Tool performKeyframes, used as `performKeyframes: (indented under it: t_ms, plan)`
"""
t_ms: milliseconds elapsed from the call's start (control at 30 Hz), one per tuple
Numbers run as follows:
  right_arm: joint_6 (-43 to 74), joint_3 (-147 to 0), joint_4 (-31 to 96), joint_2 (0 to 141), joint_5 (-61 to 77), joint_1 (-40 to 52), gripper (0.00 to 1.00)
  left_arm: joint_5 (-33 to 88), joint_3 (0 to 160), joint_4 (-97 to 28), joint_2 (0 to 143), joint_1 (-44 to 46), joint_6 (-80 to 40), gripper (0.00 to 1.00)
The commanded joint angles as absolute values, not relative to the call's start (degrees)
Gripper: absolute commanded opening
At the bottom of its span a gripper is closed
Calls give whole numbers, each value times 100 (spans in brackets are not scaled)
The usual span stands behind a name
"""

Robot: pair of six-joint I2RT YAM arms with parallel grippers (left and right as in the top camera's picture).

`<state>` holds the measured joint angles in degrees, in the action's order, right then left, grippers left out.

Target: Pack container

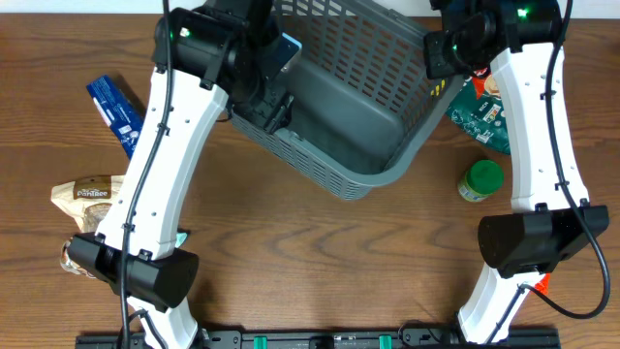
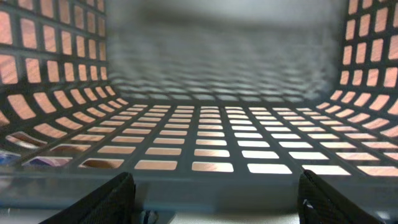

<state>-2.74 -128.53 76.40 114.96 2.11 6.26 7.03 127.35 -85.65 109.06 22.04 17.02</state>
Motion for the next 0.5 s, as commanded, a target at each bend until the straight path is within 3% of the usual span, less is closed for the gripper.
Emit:
performKeyframes:
  t_ms: [0, 467]
  plan:
    - [-233, -12927, 7505, 11555, -392, 432, 1, 617, 12661, -8941, 10973, 2298, 1557, 69]
    - [-220, -12927, 6991, 11555, -414, 432, 1, 620, 12661, -9338, 10958, 2324, 1310, 63]
